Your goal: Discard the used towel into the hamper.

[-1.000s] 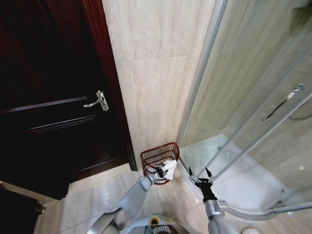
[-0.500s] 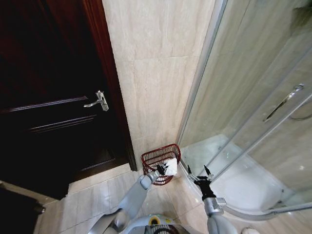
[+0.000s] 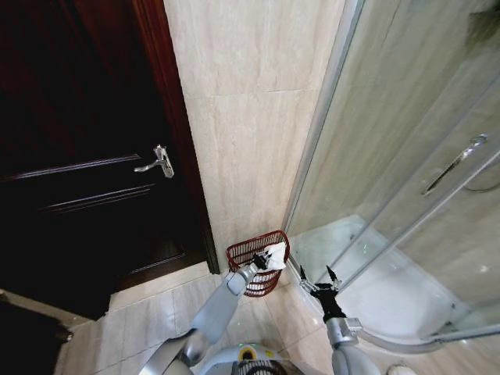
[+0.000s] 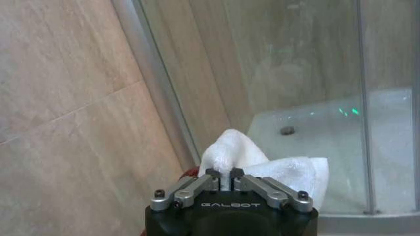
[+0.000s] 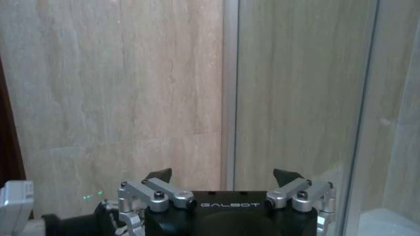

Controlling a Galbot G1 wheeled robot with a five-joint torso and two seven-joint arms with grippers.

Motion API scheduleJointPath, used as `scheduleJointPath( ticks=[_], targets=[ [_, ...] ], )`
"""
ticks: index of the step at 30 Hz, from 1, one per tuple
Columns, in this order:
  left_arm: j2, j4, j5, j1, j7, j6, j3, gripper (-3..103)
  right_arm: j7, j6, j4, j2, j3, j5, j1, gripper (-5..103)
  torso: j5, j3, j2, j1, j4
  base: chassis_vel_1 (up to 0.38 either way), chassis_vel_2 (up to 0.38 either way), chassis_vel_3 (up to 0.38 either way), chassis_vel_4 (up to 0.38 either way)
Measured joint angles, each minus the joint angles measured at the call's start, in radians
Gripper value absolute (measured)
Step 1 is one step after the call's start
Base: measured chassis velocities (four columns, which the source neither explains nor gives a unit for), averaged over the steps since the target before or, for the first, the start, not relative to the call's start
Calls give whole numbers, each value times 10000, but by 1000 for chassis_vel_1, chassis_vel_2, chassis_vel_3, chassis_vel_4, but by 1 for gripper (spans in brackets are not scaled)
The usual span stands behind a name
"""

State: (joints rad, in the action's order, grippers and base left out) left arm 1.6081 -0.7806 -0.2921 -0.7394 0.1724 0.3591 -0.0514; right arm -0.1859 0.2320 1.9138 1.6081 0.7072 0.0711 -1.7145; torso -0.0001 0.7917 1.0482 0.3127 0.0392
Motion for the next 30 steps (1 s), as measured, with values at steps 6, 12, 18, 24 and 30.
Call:
scheduleJointPath(
  ticks=[6,12,18,24,30],
  targets=[
    [-1,410,154,310,100,199,-280,7,-51,-2,-11,0,-51,-100,17,100,2,0,0,0,0,0,0,0,0],
    [2,239,889,117,83,-89,-886,7,-62,-18,2,0,-13,-121,13,100,-3,0,0,0,-1,0,0,0,0],
    [0,216,946,41,-82,-154,-686,7,-61,-25,69,0,8,-130,-60,100,0,0,0,0,0,0,0,0,0],
    [0,-2,941,105,-586,-423,-330,7,-61,0,96,0,-8,-136,-116,100,2,0,0,0,0,0,0,0,0],
    [1,-364,412,89,-1306,-1489,-174,7,-61,50,151,0,-16,-138,-177,100,0,0,0,0,-1,0,0,0,0]
  ],
)
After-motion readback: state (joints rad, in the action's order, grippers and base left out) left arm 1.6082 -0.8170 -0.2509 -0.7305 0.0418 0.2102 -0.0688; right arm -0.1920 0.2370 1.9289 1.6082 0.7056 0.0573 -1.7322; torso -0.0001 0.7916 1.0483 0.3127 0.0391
